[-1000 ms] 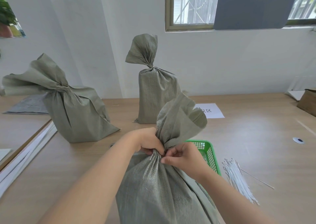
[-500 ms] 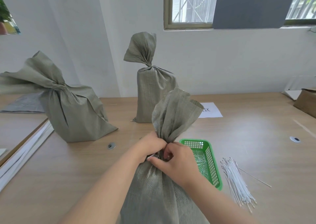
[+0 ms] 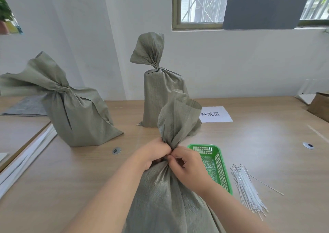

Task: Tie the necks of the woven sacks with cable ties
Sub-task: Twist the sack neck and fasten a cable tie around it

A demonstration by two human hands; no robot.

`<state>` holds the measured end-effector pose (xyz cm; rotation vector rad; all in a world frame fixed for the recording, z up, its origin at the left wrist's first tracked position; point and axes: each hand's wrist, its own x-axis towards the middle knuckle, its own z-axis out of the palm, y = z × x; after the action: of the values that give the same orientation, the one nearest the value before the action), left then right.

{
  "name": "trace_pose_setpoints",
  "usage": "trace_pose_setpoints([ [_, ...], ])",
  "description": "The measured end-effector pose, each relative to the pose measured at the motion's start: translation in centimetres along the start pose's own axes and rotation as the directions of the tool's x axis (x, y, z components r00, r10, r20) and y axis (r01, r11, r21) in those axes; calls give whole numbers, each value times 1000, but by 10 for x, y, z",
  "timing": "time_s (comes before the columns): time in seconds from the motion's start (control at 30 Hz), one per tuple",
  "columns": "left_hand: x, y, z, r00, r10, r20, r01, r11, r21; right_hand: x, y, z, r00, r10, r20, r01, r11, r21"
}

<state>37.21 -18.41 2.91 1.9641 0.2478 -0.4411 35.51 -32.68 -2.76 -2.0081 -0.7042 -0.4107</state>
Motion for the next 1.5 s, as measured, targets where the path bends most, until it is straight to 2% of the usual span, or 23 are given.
trace_pose_setpoints([
  [0.13,-1,-6,-3,999,-44,19,44,998,-51,1,4,-6,996,90,28,-93,991,96],
  [0.3,0,-12,-6,996,29,81,-22,996,-86,1,7,-12,977,186,103,-204,956,209],
  [0.5,-3,-28,-9,983,147,113,-113,959,-258,0,10,-16,925,304,229,-376,819,432],
  [0.6,-2,-34,-9,969,216,116,-165,924,-346,1,6,-16,901,325,287,-429,766,478],
  [0.7,-3,-38,-7,971,219,93,-162,895,-415,-1,7,-16,888,355,292,-457,744,487],
  [0.83,-2,-39,-9,964,230,131,-156,894,-420,-1,3,-17,881,379,284,-473,701,533],
  [0.93,-2,-38,-12,941,285,180,-207,909,-361,1,1,-17,866,383,321,-500,656,565],
  [1.07,2,-36,-12,922,307,236,-227,922,-314,-2,3,-15,829,426,361,-554,542,632],
  [1.23,-1,-37,-12,927,261,270,-185,943,-278,-5,4,-14,766,477,431,-612,337,716],
  [1.37,-2,-39,-15,929,285,237,-213,933,-289,-10,4,-12,772,460,438,-566,187,803],
  [1.5,-5,-38,-16,915,297,272,-225,938,-265,-17,10,-8,786,430,444,-541,130,831],
])
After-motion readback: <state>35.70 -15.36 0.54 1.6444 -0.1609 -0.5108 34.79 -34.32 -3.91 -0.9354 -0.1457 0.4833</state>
